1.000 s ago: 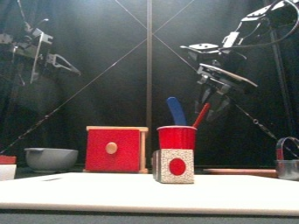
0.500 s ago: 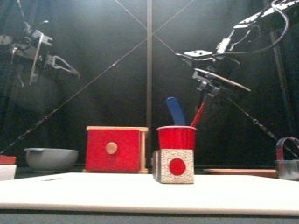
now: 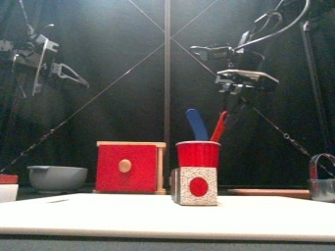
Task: Place sushi on board then cut the sushi with the knife then place the pieces on the plate
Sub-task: Pick knife at handle with right hand
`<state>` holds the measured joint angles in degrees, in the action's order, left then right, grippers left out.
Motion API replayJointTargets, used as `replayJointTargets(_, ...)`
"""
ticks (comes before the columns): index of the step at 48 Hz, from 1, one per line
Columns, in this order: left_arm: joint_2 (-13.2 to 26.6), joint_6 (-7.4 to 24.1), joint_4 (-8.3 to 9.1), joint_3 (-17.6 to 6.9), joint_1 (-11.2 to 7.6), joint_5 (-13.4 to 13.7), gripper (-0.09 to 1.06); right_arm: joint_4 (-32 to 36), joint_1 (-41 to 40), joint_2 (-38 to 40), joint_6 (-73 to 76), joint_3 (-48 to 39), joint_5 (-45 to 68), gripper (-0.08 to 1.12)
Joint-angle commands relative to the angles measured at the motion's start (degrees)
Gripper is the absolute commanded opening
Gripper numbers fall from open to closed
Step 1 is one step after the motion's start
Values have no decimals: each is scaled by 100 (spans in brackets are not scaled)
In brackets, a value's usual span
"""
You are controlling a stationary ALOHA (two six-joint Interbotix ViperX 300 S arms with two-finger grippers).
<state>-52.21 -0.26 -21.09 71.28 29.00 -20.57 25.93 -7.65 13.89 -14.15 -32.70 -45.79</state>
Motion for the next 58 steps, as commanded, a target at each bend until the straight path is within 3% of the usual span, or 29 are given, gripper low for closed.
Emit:
replayJointTargets(1,18,0,18,-44,62,-44,1,-624,-88,149,-26,360,-290,57)
replayJointTargets(15,18,0,9,35,211,-44,1,-835,-158,97,0,272,-308,57)
replayJointTargets(58,18,18,-44,53,325,-35,1,-861,-308,-185,0,475,-18,58)
